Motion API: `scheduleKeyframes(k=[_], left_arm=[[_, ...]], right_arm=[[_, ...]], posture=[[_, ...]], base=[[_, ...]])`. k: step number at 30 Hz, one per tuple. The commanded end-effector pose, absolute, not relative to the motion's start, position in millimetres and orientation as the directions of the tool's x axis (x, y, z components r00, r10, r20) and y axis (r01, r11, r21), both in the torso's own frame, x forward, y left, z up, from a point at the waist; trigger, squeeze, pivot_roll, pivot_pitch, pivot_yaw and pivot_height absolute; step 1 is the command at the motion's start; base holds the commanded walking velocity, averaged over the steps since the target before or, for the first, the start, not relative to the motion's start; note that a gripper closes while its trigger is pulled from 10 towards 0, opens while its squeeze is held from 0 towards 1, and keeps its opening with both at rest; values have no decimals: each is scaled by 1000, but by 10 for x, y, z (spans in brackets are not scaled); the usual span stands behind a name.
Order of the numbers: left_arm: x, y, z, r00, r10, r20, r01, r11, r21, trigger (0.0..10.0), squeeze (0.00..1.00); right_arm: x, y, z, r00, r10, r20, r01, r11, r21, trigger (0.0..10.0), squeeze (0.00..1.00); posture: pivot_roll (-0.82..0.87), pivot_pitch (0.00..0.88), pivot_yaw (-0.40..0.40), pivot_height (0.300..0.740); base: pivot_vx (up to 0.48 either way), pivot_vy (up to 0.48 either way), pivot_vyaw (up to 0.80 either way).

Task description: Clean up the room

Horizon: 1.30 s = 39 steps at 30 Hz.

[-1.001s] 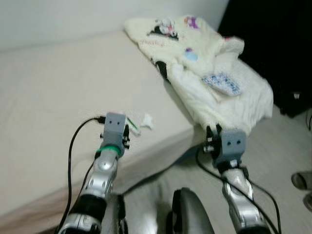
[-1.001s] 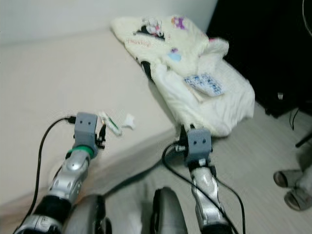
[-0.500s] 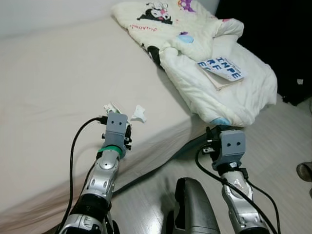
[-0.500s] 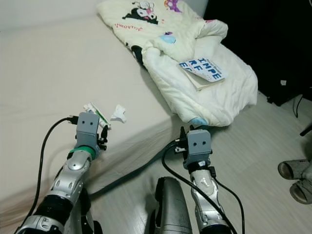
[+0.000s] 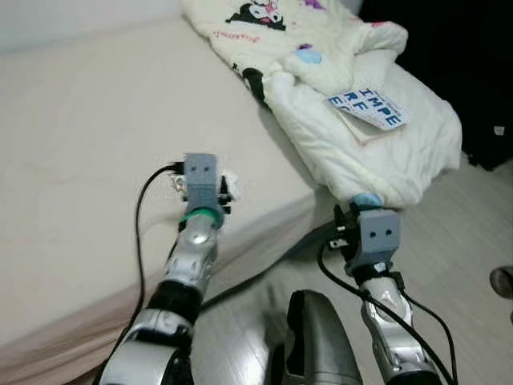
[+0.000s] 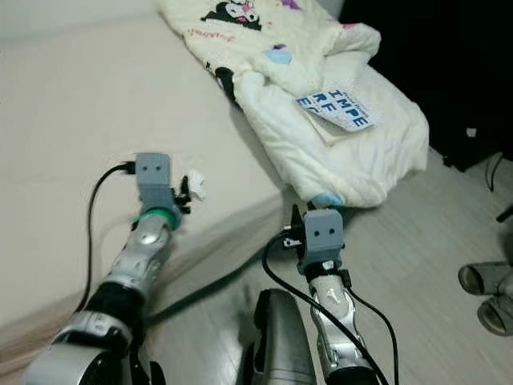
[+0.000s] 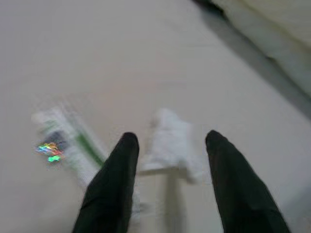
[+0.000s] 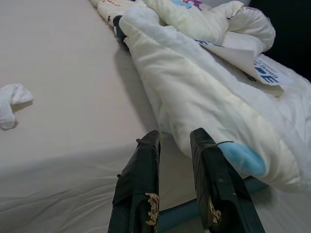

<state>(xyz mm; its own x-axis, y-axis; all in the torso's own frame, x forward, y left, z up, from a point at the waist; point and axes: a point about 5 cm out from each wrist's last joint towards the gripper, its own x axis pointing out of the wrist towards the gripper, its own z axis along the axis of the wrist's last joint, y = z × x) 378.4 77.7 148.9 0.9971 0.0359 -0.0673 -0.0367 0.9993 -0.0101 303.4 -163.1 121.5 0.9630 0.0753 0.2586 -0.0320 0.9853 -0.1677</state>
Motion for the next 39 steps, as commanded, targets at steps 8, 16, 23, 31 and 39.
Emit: scheduleKeyframes(k=[8,16,23,31,39], left_arm=[[3872,872,1437,969,199,-146,-197,980,27,10000,1000],[3935,1152,1486,935,326,-137,-312,943,119,10000,0],[3750,1269,1008,877,364,-314,-283,919,274,10000,0],[3706,1333,929,849,409,-333,-315,899,303,0,0],[3740,1317,999,869,393,-301,-324,911,254,0,0]], right_arm=[[3001,-1578,1223,964,83,254,-44,987,-155,10000,0],[2936,-1607,1183,967,68,245,-32,988,-149,10000,0],[2953,-1586,1182,969,69,237,-35,989,-146,10000,0],[2953,-1606,1199,969,70,237,-35,988,-150,10000,0],[2957,-1624,1201,970,62,237,-27,988,-150,10000,0]], posture=[[-137,243,13,560],[-127,249,17,560],[-116,255,17,560],[-120,252,9,560],[-117,247,11,560]], base=[[0,0,0],[0,0,0],[0,0,0],[0,0,0],[0,0,0]])
